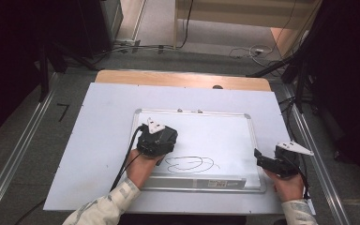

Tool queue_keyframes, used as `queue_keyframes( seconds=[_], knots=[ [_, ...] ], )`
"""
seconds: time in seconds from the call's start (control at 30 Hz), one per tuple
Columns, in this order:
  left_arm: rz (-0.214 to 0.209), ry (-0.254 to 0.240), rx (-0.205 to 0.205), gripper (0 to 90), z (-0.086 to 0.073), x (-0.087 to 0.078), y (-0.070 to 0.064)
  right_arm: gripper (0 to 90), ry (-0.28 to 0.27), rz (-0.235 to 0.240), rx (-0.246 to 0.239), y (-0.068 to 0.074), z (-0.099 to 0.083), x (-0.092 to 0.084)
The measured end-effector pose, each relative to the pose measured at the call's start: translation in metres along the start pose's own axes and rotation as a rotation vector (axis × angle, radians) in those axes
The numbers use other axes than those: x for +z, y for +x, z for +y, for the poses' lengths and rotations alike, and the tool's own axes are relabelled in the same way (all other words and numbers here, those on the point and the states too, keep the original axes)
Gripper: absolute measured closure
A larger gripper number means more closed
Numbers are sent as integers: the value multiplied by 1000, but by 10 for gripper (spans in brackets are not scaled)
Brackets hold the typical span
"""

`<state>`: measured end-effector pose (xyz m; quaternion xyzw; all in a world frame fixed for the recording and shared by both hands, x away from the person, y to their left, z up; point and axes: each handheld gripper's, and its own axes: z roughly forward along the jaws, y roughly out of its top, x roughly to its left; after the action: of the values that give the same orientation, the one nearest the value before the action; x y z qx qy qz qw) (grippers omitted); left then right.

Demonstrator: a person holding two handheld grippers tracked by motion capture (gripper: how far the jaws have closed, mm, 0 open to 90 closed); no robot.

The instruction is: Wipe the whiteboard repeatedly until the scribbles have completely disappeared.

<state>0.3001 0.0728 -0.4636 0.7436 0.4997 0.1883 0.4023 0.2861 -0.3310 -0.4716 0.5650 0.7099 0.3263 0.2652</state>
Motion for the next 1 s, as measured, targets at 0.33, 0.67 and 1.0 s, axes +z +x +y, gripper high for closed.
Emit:
queue_keyframes(
  seconds=[0.33,0.67,1.0],
  knots=[
    [-19,11,-5,410,1,3,-6,146,0,0,0,0,0,0],
    [-48,69,-9,409,1,8,-7,147,2,0,-1,0,0,0],
    [-60,120,10,408,0,12,-10,146,6,0,1,0,0,1]
  ],
)
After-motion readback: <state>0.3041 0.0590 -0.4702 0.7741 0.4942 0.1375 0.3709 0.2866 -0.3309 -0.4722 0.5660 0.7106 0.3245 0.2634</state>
